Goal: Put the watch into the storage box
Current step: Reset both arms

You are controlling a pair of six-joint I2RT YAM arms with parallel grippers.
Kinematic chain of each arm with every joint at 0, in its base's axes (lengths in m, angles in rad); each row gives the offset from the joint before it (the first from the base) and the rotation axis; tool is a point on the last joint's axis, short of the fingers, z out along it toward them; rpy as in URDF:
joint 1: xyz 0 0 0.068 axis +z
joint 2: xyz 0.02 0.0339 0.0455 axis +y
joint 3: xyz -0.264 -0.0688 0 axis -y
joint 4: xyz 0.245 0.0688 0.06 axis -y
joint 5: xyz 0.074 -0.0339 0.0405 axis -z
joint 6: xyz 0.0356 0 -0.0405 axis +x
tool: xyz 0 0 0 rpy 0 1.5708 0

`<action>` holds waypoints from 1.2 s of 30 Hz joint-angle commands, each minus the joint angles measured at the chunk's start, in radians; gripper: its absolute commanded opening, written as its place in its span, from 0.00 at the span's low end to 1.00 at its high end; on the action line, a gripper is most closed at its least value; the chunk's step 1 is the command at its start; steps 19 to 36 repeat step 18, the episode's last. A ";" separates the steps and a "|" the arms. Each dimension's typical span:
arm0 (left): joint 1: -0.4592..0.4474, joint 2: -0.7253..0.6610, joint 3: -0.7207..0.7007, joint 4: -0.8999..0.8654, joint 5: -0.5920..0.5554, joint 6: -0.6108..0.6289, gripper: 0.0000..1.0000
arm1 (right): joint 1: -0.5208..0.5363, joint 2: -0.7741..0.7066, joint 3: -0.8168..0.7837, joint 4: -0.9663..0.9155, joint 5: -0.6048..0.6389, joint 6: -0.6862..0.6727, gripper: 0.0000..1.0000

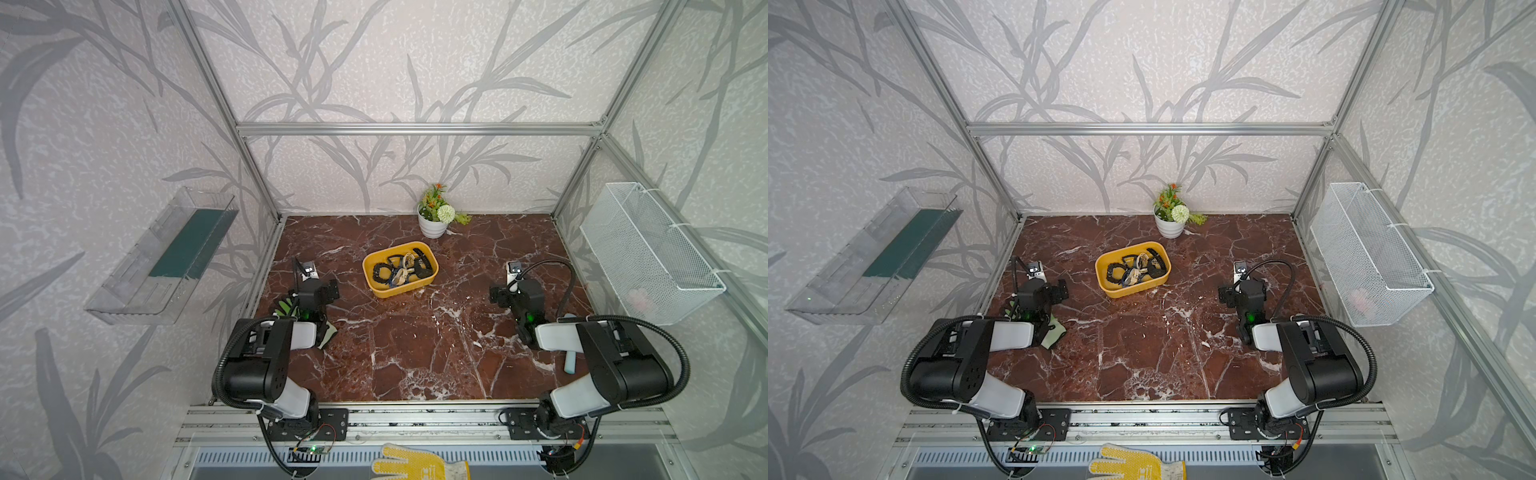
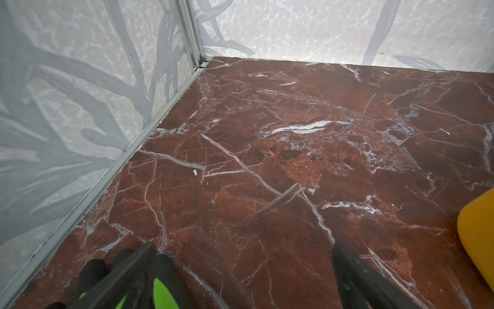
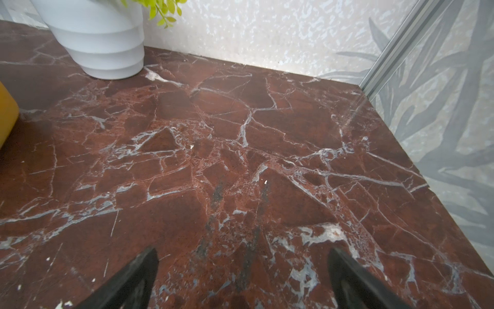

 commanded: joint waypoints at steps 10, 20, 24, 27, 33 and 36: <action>0.005 -0.013 0.014 0.003 0.002 0.001 0.99 | 0.001 0.005 0.047 -0.034 0.008 0.002 0.99; 0.007 -0.013 0.015 0.001 0.005 -0.001 0.99 | 0.002 0.006 0.048 -0.033 0.007 0.002 0.99; 0.007 -0.013 0.015 0.001 0.005 -0.001 0.99 | 0.002 0.006 0.048 -0.033 0.007 0.002 0.99; 0.007 -0.013 0.015 0.001 0.005 -0.001 0.99 | 0.002 0.006 0.048 -0.033 0.007 0.002 0.99; 0.007 -0.013 0.015 0.001 0.005 -0.001 0.99 | 0.002 0.006 0.048 -0.033 0.007 0.002 0.99; 0.007 -0.013 0.015 0.001 0.005 -0.001 0.99 | 0.002 0.006 0.048 -0.033 0.007 0.002 0.99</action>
